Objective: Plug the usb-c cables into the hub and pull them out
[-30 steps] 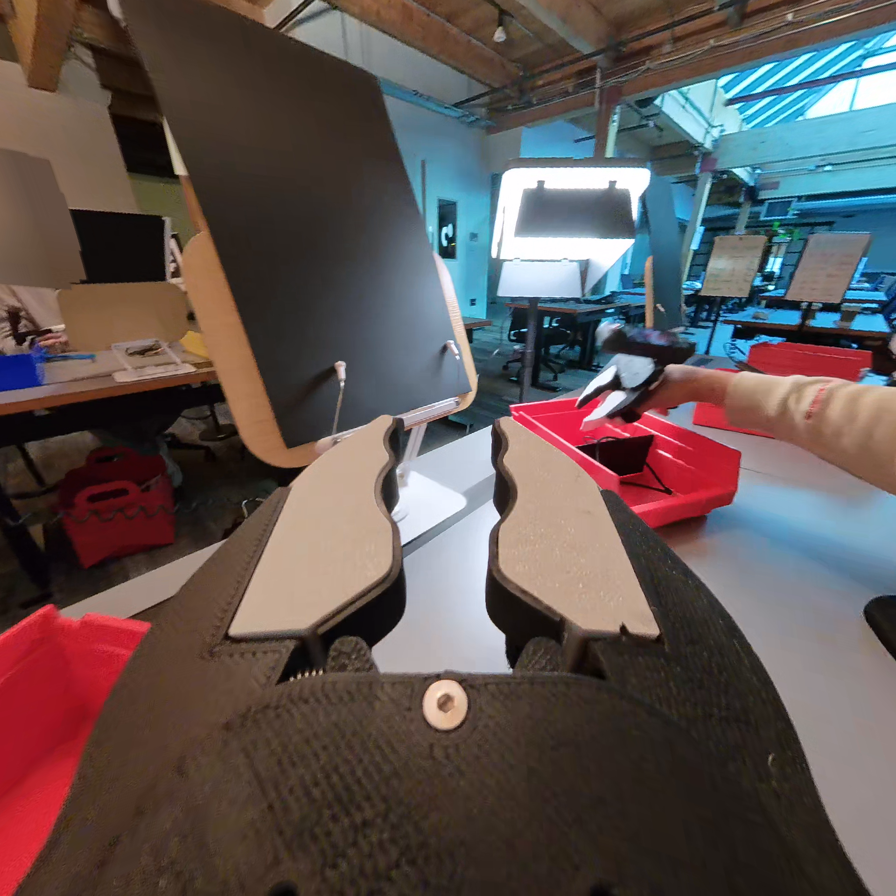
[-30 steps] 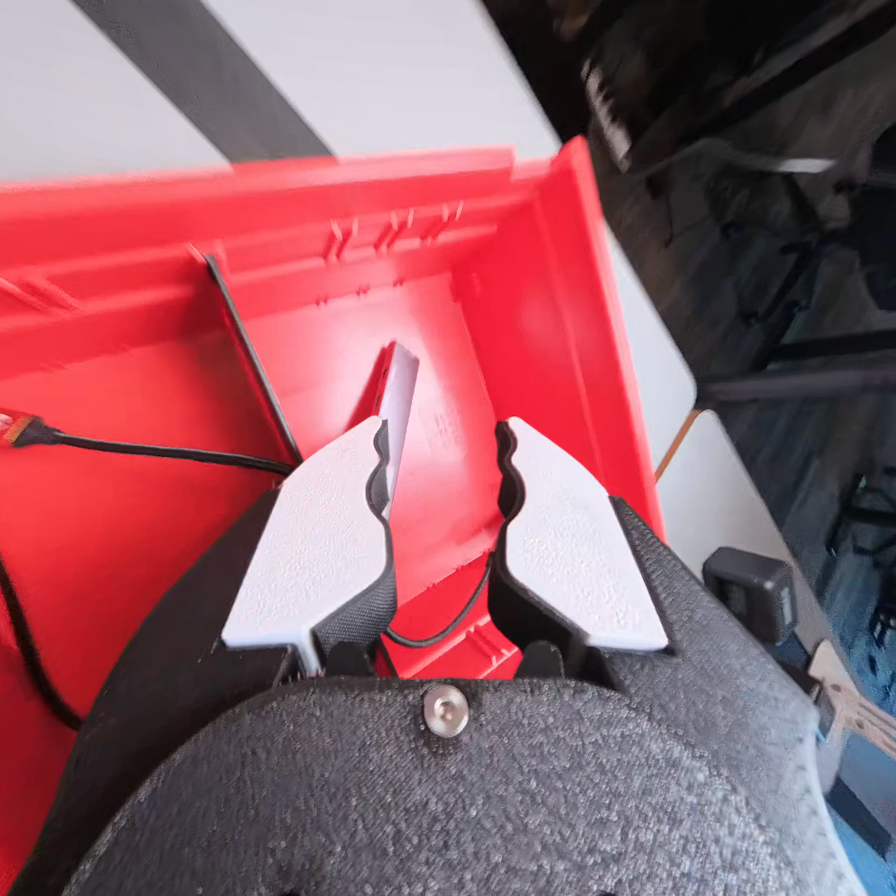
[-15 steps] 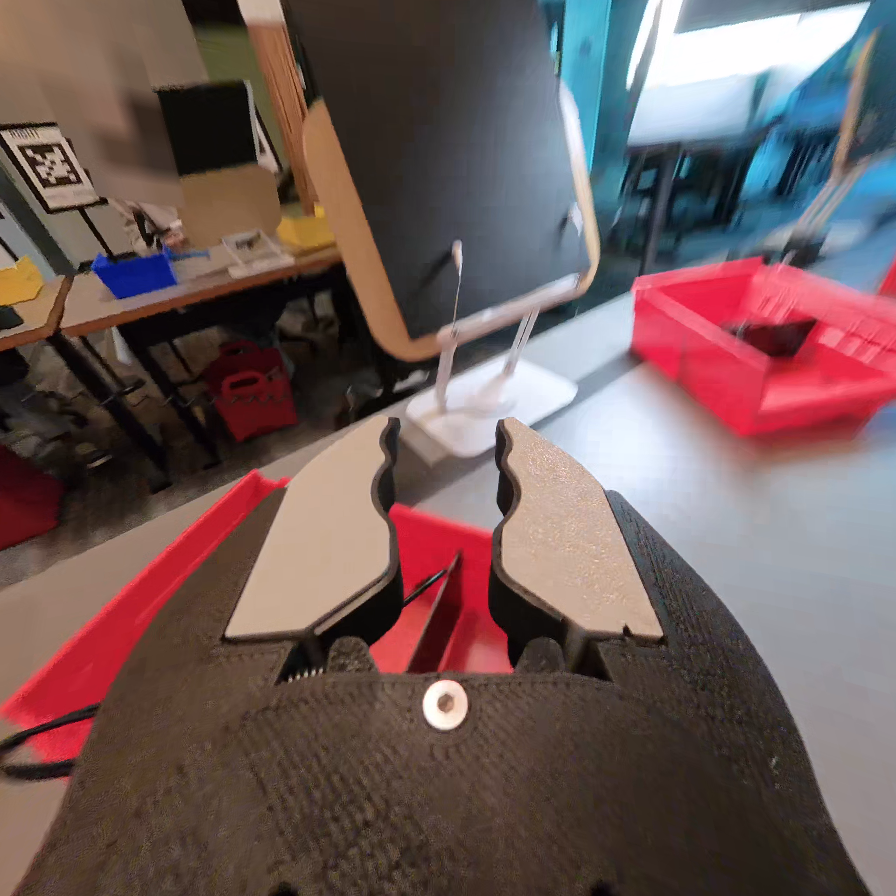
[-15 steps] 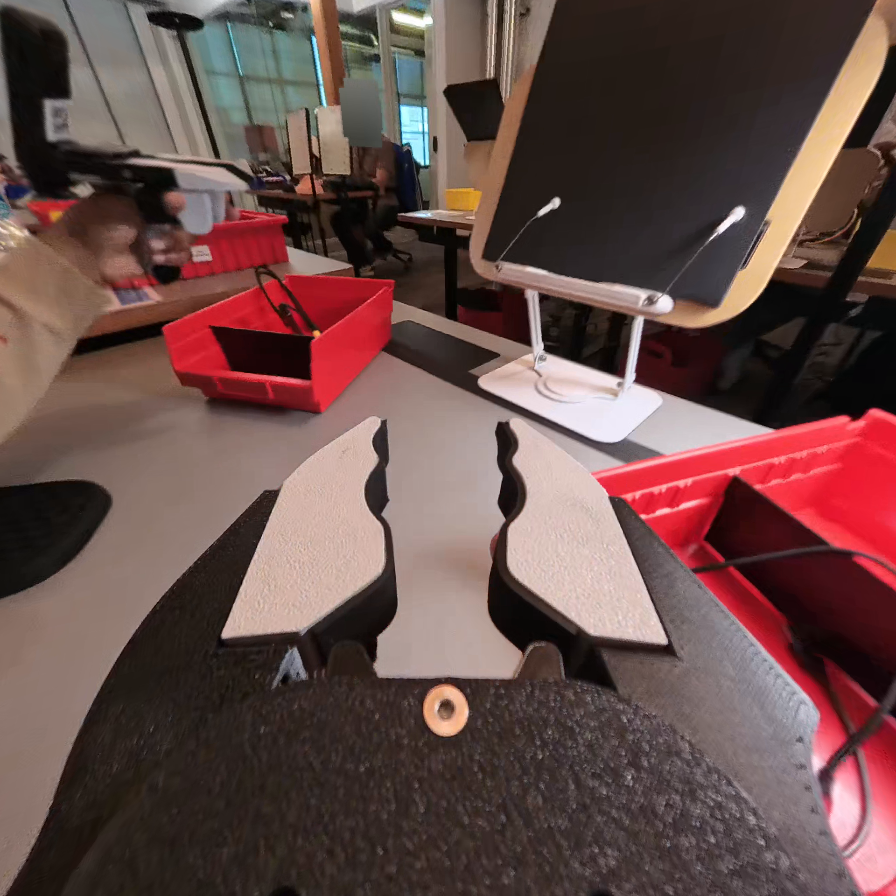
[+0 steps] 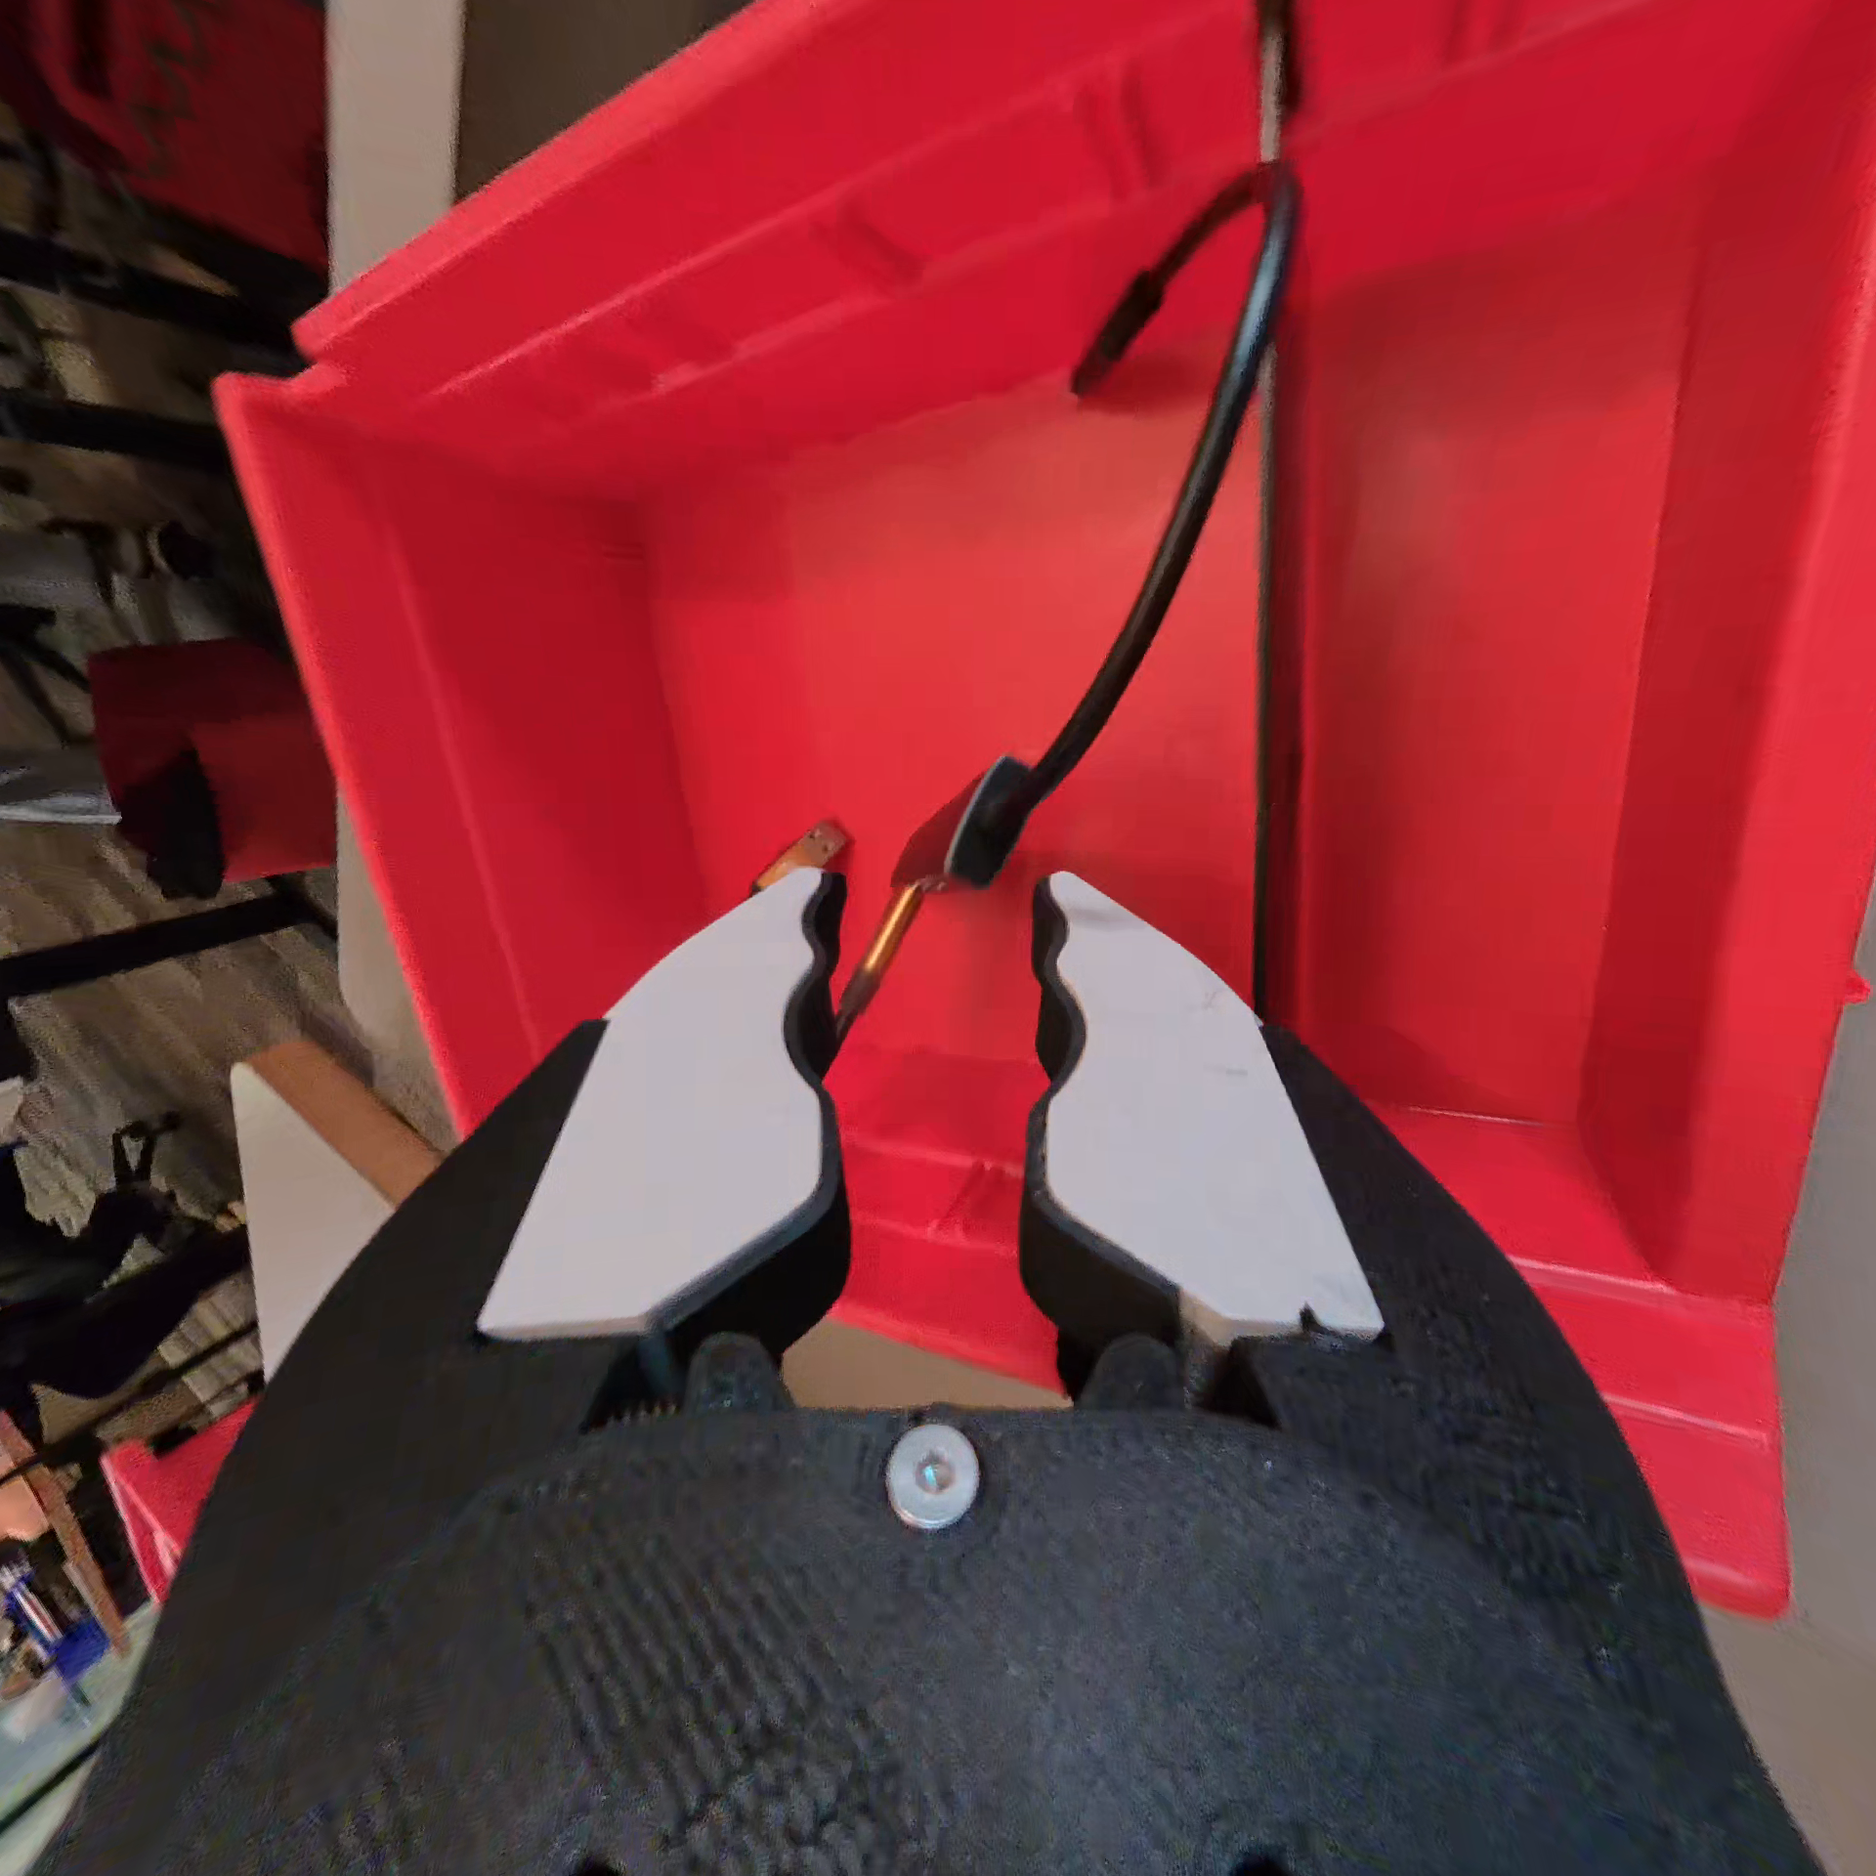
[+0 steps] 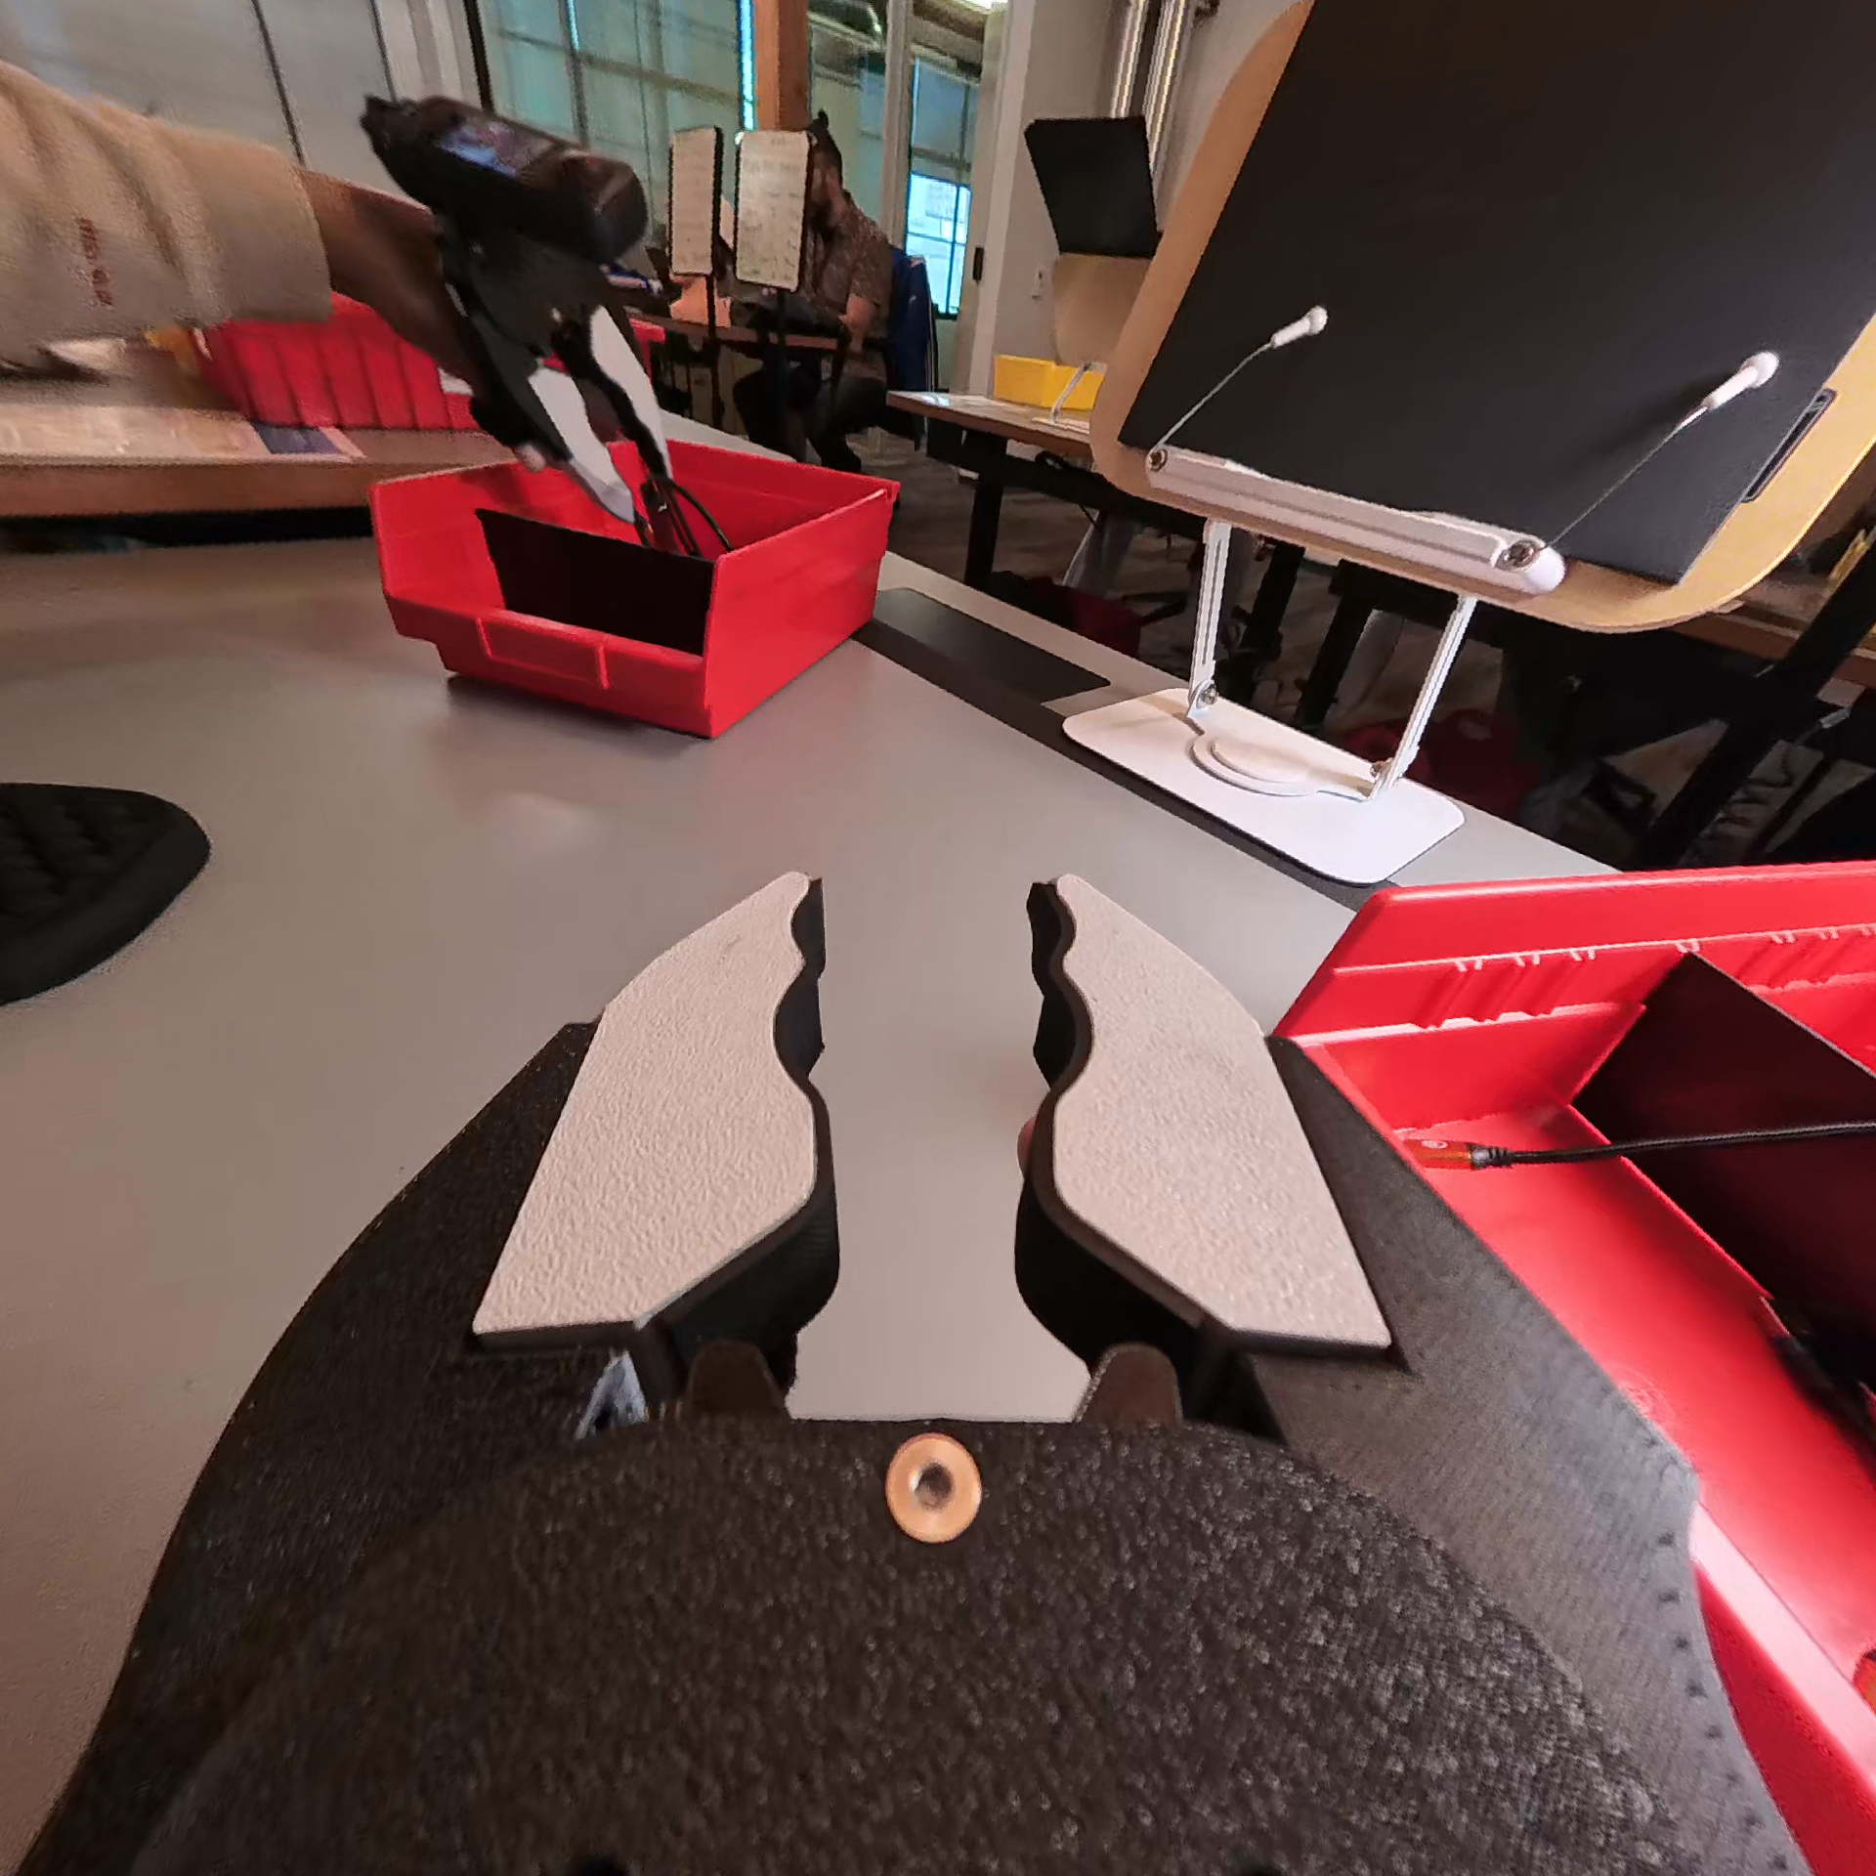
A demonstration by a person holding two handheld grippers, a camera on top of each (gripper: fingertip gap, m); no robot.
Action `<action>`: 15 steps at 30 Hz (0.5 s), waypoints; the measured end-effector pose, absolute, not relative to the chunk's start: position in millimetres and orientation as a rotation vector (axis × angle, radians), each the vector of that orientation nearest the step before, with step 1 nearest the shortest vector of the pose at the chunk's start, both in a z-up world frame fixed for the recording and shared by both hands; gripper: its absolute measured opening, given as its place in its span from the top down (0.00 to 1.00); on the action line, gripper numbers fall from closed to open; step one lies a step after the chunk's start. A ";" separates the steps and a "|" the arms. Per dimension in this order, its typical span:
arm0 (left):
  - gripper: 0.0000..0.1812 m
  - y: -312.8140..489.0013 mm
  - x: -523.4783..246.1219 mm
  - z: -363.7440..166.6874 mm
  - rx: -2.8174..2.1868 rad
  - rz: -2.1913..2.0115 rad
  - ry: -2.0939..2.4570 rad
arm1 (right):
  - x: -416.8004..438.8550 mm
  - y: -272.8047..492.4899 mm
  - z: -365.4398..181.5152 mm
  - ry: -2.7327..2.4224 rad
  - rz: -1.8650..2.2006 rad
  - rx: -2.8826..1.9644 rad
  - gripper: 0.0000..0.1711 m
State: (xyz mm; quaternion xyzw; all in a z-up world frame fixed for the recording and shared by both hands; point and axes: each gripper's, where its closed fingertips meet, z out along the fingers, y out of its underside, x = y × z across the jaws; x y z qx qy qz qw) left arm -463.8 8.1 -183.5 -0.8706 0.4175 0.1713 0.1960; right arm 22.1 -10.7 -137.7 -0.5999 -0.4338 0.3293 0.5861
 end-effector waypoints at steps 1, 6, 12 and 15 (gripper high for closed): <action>0.82 9.7 -460.3 -188.9 -2.434 0.474 1.205 | 22.5 -10.9 -138.8 -1.012 0.768 -1.403 0.77; 0.93 21.5 -456.7 -192.6 -2.408 0.522 1.255 | 25.0 -10.3 -140.0 -1.012 0.767 -1.416 0.78; 0.94 36.0 -441.7 -98.1 -2.208 0.540 1.073 | 26.2 -11.4 -140.3 -1.011 0.767 -1.419 0.80; 0.94 34.3 -418.2 -24.0 -2.045 0.479 0.958 | 23.3 -13.7 -138.0 -1.017 0.770 -1.407 0.80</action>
